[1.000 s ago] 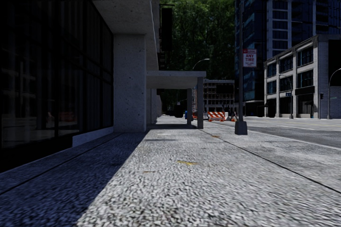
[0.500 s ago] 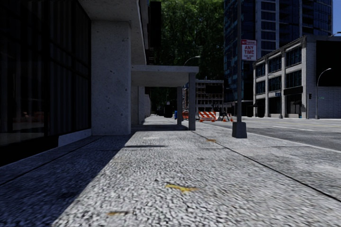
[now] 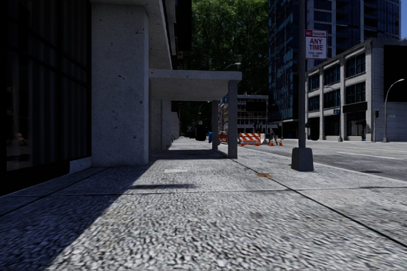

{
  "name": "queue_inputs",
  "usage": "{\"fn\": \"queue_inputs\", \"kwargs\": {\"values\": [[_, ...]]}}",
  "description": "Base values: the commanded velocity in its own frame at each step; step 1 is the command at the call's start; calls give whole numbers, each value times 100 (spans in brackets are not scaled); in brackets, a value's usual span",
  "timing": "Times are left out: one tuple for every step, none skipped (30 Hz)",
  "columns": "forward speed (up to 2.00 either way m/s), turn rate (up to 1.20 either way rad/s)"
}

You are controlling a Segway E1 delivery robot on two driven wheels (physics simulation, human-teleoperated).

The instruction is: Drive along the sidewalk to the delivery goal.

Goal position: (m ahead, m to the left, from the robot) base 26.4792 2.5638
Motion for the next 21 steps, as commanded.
{"fn": "queue_inputs", "kwargs": {"values": [[200,0],[200,0],[200,6],[200,31],[200,31],[200,41],[200,44],[200,41],[200,41],[200,0],[200,0],[200,0],[200,0],[200,0],[200,0],[200,0],[200,0],[200,0],[200,0],[200,0],[200,0]]}}
